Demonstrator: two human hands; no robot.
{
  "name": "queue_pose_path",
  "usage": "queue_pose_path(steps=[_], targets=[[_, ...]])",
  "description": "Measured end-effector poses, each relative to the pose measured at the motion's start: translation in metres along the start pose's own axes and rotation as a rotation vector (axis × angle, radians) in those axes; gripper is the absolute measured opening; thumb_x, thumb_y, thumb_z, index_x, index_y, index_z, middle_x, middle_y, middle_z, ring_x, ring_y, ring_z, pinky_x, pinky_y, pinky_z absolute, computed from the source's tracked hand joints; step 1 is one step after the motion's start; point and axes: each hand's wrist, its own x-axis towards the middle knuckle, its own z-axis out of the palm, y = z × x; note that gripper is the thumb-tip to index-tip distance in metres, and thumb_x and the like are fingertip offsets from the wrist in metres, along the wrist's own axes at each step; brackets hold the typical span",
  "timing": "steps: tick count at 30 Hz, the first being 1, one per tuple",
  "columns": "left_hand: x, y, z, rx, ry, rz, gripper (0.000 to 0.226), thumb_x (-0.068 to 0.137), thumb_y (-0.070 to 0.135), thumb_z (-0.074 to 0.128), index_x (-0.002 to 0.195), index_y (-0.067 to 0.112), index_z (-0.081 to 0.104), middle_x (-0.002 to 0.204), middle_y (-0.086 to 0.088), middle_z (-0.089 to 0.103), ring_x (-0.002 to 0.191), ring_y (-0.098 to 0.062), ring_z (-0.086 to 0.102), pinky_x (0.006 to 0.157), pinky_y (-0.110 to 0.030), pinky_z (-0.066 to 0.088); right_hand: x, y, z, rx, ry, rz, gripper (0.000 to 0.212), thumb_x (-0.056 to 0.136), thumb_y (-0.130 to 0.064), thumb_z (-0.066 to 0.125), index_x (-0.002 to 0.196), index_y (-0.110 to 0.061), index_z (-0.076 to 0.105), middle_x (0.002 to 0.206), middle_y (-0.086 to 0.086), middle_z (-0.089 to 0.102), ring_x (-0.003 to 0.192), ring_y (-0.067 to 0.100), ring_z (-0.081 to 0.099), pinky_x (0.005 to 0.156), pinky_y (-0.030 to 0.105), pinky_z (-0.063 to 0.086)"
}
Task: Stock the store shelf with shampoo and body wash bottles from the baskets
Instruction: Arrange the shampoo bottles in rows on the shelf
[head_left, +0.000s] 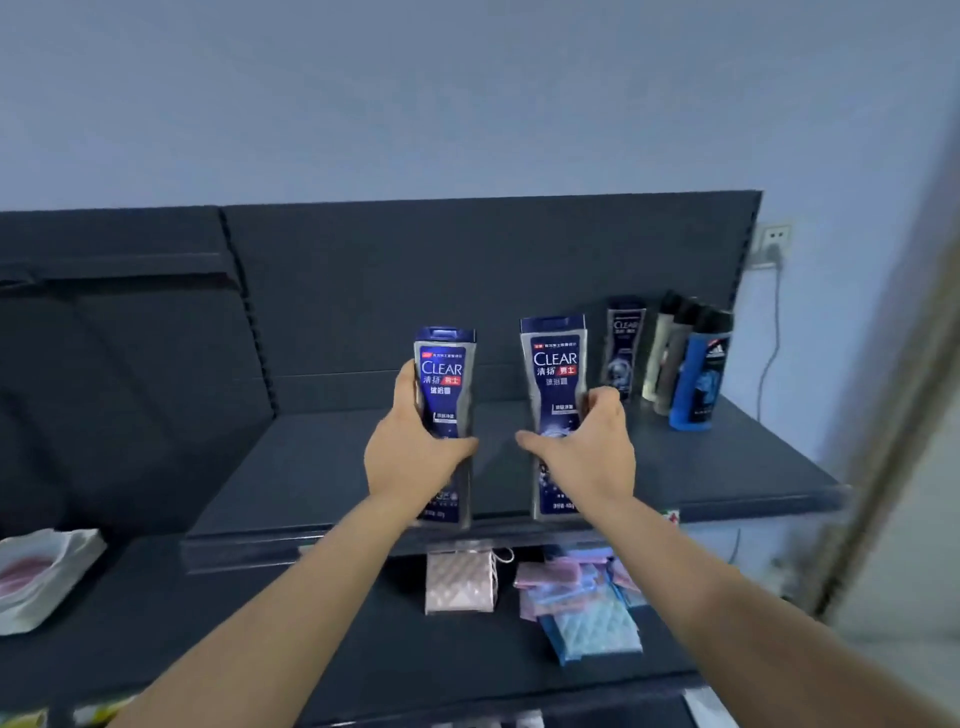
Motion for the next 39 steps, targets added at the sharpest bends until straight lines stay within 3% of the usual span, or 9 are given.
queue_pose_path(steps=[6,12,16,19,22,28,31,35,39], targets=[[0.003,0.035,0.074,-0.056,-0.177,0.083,0.112,0.055,0.026,0.085,0.14,0.049,0.016,0.102,0.021,0.064,0.09,-0.012,0.063,0.074,-0.031,0.051,0.032,0.059,-0.05,-0.105,0.071,0.06,0.07,0.068,-0.036,0.084,0.124,-0.018,0.046,0.115,-0.004,0.044,0.097,0.019,0.056,0.081,0.034,0.048],[0.03,0.064,0.176,-0.2,-0.179,0.051,0.118,0.058,0.032,0.09,0.145,0.045,0.013,0.124,0.02,0.057,0.106,-0.007,0.058,0.082,-0.025,0.045,0.086,0.124,-0.082,-0.052,0.121,0.104,0.069,0.069,-0.031,0.085,0.123,-0.019,0.043,0.112,-0.008,0.042,0.098,0.014,0.053,0.08,0.028,0.044],[0.055,0.081,0.242,-0.233,-0.157,0.028,0.117,0.061,0.032,0.091,0.147,0.043,0.012,0.13,0.018,0.055,0.114,-0.008,0.056,0.085,-0.024,0.043,0.132,0.161,-0.084,-0.02,0.09,0.086,0.065,0.068,-0.029,0.086,0.111,-0.024,0.037,0.111,-0.007,0.042,0.099,0.016,0.053,0.08,0.032,0.048],[0.078,0.09,0.285,-0.266,-0.123,-0.016,0.112,0.061,0.026,0.091,0.142,0.049,0.017,0.125,0.018,0.058,0.115,-0.009,0.057,0.087,-0.027,0.044,0.161,0.184,-0.079,0.007,0.04,0.052,0.064,0.069,-0.029,0.084,0.107,-0.027,0.033,0.105,-0.01,0.04,0.098,0.015,0.052,0.082,0.034,0.05],[0.099,0.098,0.315,-0.284,-0.109,-0.038,0.103,0.059,0.03,0.086,0.137,0.052,0.023,0.116,0.016,0.062,0.109,-0.011,0.061,0.088,-0.038,0.052,0.177,0.195,-0.07,0.057,0.0,0.005,0.065,0.067,-0.029,0.084,0.109,-0.024,0.035,0.104,-0.011,0.042,0.097,0.013,0.053,0.076,0.029,0.051],[0.114,0.116,0.352,-0.265,-0.023,-0.031,0.091,0.065,0.065,0.047,0.147,0.034,0.02,0.127,0.004,0.054,0.114,-0.019,0.053,0.09,-0.047,0.049,0.189,0.212,-0.056,0.02,-0.046,-0.023,0.075,0.065,-0.027,0.082,0.122,-0.017,0.034,0.114,-0.004,0.045,0.106,0.015,0.051,0.08,0.034,0.053],[0.126,0.114,0.362,-0.238,-0.018,-0.017,0.081,0.073,0.06,0.046,0.145,0.035,0.02,0.124,0.003,0.056,0.111,-0.024,0.054,0.088,-0.053,0.049,0.194,0.215,-0.052,-0.006,-0.043,-0.039,0.078,0.067,-0.029,0.081,0.126,-0.017,0.031,0.117,-0.004,0.044,0.11,0.013,0.048,0.082,0.033,0.053],[0.136,0.109,0.37,-0.178,-0.032,-0.006,0.073,0.087,0.043,0.055,0.148,0.034,0.015,0.126,-0.001,0.055,0.114,-0.025,0.051,0.087,-0.049,0.047,0.198,0.217,-0.047,-0.032,-0.02,-0.062,0.078,0.069,-0.03,0.08,0.127,-0.014,0.031,0.119,-0.003,0.043,0.112,0.013,0.047,0.081,0.032,0.053],[0.139,0.106,0.371,-0.176,-0.053,0.014,0.074,0.081,0.054,0.047,0.145,0.039,0.013,0.122,0.0,0.059,0.11,-0.025,0.056,0.086,-0.053,0.05,0.2,0.219,-0.045,-0.041,-0.03,-0.062,0.076,0.069,-0.03,0.08,0.126,-0.014,0.032,0.118,-0.004,0.043,0.111,0.012,0.046,0.08,0.03,0.052]])
